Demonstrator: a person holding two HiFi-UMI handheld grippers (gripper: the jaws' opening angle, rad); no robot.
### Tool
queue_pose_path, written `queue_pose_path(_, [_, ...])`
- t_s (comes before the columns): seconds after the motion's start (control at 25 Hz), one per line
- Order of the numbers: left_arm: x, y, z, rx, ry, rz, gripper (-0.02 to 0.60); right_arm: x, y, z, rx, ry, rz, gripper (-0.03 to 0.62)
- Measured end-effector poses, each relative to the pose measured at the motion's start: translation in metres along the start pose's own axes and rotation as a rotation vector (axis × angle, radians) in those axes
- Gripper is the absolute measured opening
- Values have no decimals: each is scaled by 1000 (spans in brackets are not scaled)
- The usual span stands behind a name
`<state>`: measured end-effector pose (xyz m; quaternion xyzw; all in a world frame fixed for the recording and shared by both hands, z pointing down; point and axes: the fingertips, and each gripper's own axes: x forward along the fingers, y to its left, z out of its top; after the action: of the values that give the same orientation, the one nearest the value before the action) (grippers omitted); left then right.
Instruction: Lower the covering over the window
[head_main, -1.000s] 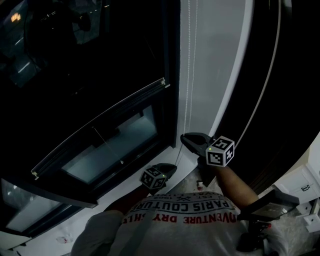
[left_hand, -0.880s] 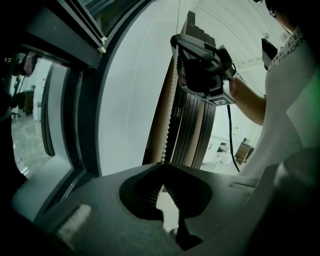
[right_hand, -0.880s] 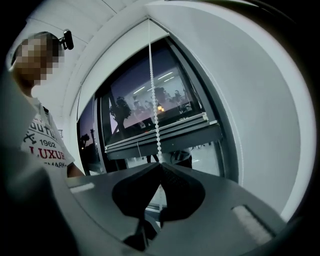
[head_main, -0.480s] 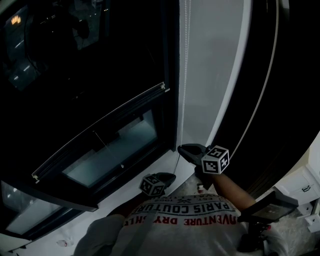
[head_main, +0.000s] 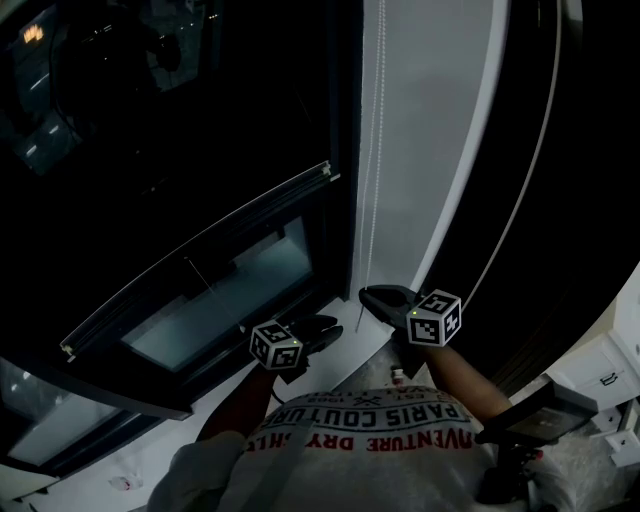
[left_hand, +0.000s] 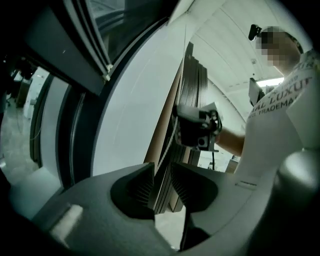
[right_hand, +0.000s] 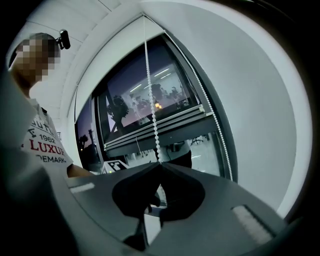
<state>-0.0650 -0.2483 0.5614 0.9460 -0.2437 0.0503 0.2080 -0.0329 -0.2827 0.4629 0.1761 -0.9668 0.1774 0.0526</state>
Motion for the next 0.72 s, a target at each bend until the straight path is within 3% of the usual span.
queue_pose_path(0.2, [-10,-21,106,147,-123,-64,127,1,1,-1,-11,8,1,6])
queue_pose_path(0.48, [-12,-68,230,265,-264,-195,144,3,3,-3,-9,11,8,6])
queue_pose_path(0.6, [-5,-75,266,276,-299,-196,146,6,3,-4,-12,13,12,6])
queue_pose_path(0.72, [-3,-69,295,267,-342,-140,144,10,6,-5,-11,14,20,6])
